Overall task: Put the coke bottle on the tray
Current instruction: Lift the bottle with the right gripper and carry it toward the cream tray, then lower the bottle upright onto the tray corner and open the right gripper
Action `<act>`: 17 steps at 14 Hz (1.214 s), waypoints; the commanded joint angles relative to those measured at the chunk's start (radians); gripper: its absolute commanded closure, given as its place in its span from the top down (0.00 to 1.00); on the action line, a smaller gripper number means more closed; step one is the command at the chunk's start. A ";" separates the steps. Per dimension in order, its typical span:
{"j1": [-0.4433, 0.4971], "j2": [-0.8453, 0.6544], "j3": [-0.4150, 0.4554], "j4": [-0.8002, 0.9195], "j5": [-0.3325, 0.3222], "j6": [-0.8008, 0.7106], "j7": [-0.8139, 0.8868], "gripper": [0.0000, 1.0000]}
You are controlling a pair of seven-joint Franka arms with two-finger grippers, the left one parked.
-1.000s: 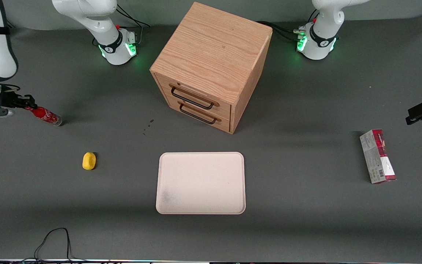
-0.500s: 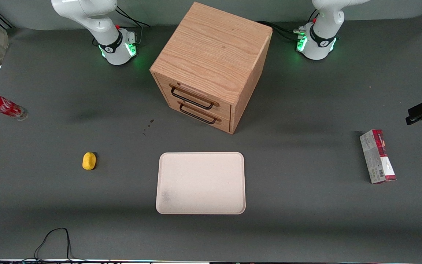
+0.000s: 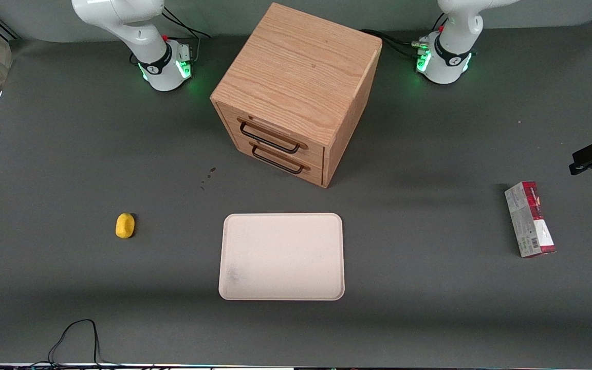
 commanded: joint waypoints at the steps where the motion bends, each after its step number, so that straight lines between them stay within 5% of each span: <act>1: 0.006 0.192 0.145 0.228 0.049 -0.021 0.024 0.00; 7: 0.015 0.517 0.524 0.495 0.056 0.045 0.376 0.00; 13: 0.225 0.632 0.546 0.495 -0.024 0.182 0.623 0.00; 17: 0.245 0.683 0.546 0.493 -0.023 0.241 0.653 0.00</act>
